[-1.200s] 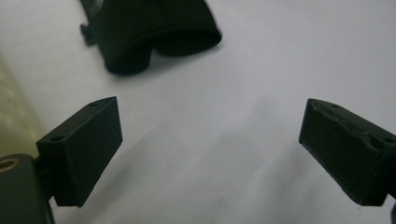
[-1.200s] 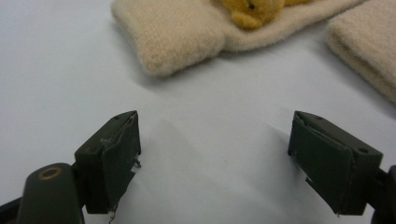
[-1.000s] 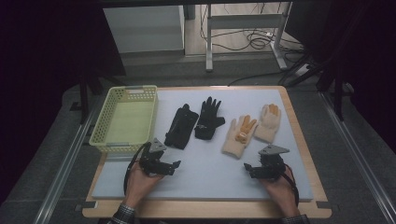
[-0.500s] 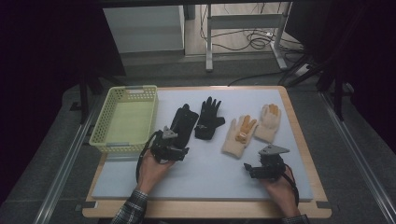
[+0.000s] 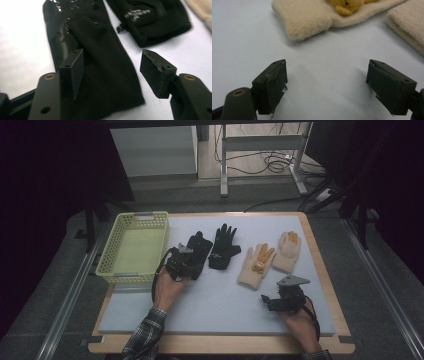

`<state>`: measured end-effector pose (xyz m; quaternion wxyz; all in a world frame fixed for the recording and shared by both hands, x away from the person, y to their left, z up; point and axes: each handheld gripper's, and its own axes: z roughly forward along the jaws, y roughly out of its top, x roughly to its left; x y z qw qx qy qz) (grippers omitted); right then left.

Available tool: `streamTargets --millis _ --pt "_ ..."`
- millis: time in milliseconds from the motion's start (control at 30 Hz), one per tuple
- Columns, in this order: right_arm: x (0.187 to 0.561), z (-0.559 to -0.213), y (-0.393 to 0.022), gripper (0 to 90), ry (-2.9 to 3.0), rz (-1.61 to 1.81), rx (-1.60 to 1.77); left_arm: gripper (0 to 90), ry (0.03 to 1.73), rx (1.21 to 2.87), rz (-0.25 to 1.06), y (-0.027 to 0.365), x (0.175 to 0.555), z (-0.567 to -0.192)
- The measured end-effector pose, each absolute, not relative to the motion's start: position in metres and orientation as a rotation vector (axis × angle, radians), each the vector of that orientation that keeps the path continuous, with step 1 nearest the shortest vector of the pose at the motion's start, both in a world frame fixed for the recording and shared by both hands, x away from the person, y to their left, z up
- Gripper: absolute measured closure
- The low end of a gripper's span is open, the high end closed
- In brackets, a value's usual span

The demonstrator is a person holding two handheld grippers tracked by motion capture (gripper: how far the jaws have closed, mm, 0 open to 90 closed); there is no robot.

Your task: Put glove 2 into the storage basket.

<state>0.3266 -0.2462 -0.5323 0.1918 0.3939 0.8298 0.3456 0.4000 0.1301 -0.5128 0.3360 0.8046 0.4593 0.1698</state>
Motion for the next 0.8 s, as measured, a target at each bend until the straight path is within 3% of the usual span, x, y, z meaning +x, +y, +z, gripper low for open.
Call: streamTargets --millis 300,433,533,567,600,667,800 --pt "0.327 -0.532 -0.246 16.5 2.33 0.971 1.106 39.7 1.268 2.11 0.465 0.125 0.424 -0.531" --pt "0.327 -0.532 -0.246 16.5 2.33 0.97 1.106 46.0 1.261 2.124 0.497 0.124 0.423 -0.532" --pt "0.327 -0.532 -0.246 16.5 2.33 0.97 1.105 60.6 1.264 2.131 0.521 0.122 0.421 -0.532" --pt "0.327 -0.532 -0.246 16.5 2.33 0.97 1.105 72.5 1.265 2.137 0.566 0.12 0.419 -0.532" --pt "0.327 -0.532 -0.246 16.5 2.33 0.97 1.105 76.7 1.265 2.137 0.566 0.12 0.419 -0.532" --pt "0.327 -0.532 -0.246 16.5 2.33 0.97 1.105 82.0 1.273 2.127 0.592 0.119 0.417 -0.533" --pt "0.327 -0.532 -0.246 16.5 2.33 0.971 1.107 84.5 1.267 2.127 0.608 0.119 0.416 -0.531"
